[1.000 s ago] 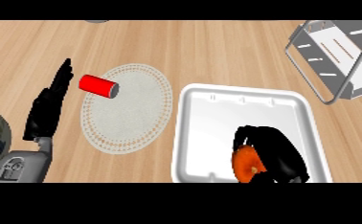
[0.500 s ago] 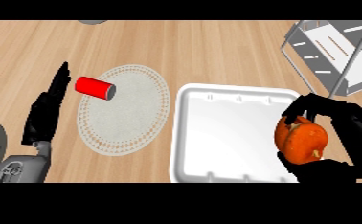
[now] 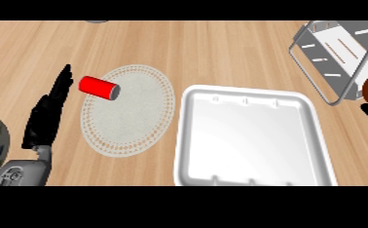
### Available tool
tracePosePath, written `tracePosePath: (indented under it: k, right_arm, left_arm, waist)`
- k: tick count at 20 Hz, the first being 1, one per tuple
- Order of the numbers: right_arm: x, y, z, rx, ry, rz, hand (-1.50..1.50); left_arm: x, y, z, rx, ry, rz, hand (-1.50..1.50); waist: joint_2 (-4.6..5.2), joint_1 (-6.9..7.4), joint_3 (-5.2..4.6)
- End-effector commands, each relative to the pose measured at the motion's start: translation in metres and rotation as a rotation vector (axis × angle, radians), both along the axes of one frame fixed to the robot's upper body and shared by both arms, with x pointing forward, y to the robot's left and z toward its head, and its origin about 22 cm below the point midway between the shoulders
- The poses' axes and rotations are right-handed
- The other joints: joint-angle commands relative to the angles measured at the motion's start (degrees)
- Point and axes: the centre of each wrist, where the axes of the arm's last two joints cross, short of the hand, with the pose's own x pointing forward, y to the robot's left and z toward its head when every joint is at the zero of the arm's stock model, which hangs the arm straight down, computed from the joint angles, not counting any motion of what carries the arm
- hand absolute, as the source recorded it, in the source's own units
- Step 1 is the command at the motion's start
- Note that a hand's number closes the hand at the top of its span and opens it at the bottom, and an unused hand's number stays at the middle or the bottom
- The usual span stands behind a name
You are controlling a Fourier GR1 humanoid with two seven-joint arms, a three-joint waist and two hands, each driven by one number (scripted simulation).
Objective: Pick the squash from the tray and place it in the tiered basket
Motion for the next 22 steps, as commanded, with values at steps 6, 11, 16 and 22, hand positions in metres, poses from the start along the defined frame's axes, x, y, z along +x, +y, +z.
tracePosePath:
  k: [6,11,16,22]
  right_arm:
    - [0.047,-0.041,0.032,0.074,0.043,0.049,1.5]
    - [0.078,-0.05,0.013,-0.12,-0.008,0.003,1.5]
    - [0.091,-0.067,0.02,-0.309,-0.082,-0.151,1.5]
    - [0.115,-0.109,0.016,-0.381,-0.12,-0.241,1.5]
  left_arm:
    - [0.012,0.016,-0.002,0.003,-0.005,0.005,0.0]
    - [0.001,-0.007,0.015,0.012,-0.02,-0.016,0.0]
    - [0.012,-0.009,0.009,0.009,-0.009,-0.024,0.0]
    - [0.018,-0.028,0.008,-0.013,-0.012,-0.045,0.0]
  waist:
    - [0.17,0.21,0.0]
    - [0.23,0.95,0.04]
    - [0.5,1.28,0.04]
    - [0.5,1.34,0.06]
